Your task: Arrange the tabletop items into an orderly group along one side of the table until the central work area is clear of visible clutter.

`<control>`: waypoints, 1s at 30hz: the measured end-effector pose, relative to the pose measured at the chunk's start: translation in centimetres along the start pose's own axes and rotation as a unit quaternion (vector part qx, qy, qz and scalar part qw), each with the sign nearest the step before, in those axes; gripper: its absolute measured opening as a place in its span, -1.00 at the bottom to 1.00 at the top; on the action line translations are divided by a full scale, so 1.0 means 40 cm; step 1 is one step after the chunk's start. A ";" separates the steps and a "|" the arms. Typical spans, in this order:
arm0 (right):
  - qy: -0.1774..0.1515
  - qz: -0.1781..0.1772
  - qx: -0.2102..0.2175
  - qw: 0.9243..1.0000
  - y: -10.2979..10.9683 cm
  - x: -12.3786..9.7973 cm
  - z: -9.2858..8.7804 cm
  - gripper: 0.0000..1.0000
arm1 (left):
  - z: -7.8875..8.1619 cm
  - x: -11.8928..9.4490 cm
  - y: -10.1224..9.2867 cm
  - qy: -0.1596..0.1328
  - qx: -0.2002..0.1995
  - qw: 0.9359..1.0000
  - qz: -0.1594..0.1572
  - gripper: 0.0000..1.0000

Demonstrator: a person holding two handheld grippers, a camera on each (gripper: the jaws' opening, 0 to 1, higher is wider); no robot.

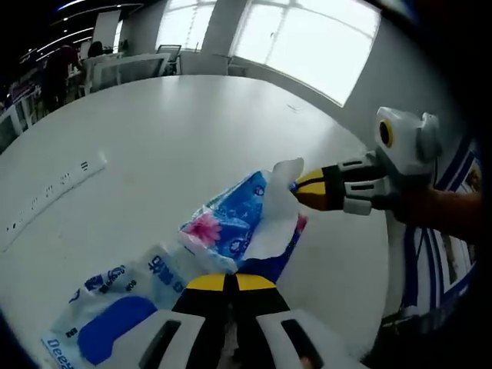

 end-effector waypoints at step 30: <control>-0.015 -0.013 0.039 0.999 -0.010 0.038 -0.042 -0.98 | -0.017 0.027 0.011 0.007 -0.005 1.000 0.013 -0.87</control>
Point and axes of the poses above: the point that each gripper's makers call its tool centre point, and the gripper's own axes: x roughly forward along the fingers, y roughly to its left, z roughly out of its top, the point moved 8 cm from there along -x, roughly backward along the fingers
